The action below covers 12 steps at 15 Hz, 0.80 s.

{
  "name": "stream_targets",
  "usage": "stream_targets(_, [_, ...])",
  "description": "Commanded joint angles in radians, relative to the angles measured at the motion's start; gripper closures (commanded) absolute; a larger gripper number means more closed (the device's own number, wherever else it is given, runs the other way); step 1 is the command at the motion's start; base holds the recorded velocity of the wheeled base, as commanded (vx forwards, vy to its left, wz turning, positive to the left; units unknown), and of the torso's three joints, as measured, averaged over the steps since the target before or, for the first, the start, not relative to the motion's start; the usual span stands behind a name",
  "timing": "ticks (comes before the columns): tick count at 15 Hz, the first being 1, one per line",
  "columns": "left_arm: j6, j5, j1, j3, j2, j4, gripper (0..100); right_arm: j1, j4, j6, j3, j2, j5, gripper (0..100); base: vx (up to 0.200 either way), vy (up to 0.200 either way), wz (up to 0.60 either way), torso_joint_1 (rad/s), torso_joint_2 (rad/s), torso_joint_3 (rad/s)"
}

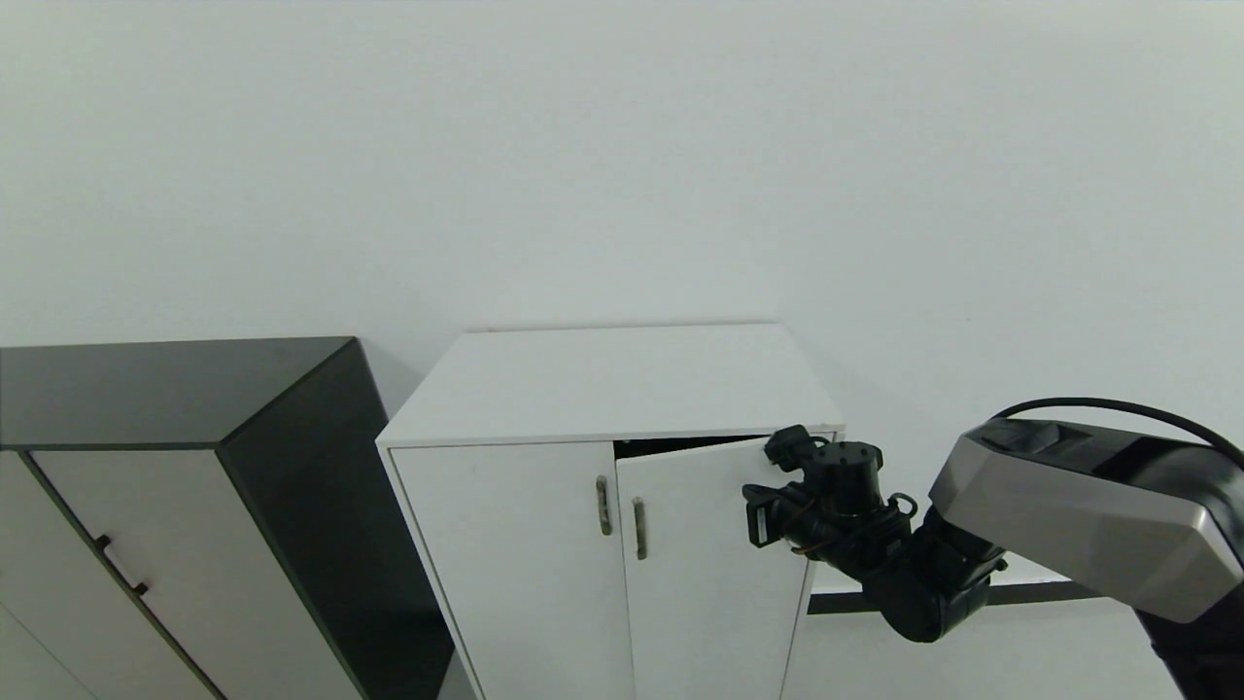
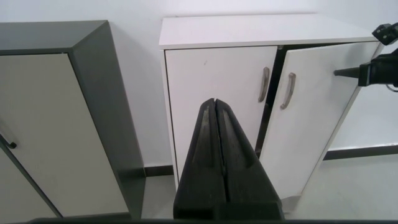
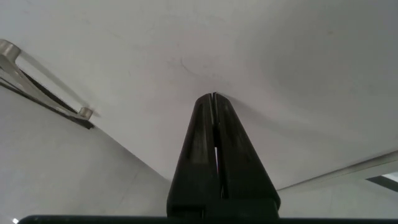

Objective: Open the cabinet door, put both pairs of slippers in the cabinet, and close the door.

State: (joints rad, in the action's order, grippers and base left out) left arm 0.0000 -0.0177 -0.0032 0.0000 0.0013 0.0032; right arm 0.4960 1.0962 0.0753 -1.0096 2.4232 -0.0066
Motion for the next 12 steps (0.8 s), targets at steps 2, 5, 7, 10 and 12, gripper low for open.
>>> stream_targets(2, [0.000,0.001,0.000,0.000,0.000,0.000,100,-0.007,0.001,0.003,-0.011,-0.001,-0.001,100,0.000,0.000,0.00,0.000,0.00,0.000])
stream_targets(5, [0.000,0.001,0.000,0.000,0.000,0.000,100,-0.008,-0.009,0.037,-0.035,-0.003,-0.004,100,0.000,0.000,0.00,0.000,0.00,0.000])
stream_targets(7, [0.000,0.001,0.000,0.000,0.000,0.000,100,-0.010,-0.012,0.037,-0.035,-0.003,-0.004,100,0.000,0.000,0.00,0.000,0.00,0.000])
stream_targets(10, [0.000,0.001,0.000,0.000,0.000,0.000,100,-0.010,-0.012,0.037,-0.038,-0.006,-0.004,100,0.000,0.000,0.00,0.000,0.00,0.000])
stream_targets(12, [0.000,0.001,0.000,0.000,0.000,0.000,100,-0.014,-0.012,0.038,-0.041,-0.004,-0.004,100,0.000,0.000,0.00,0.000,0.00,0.000])
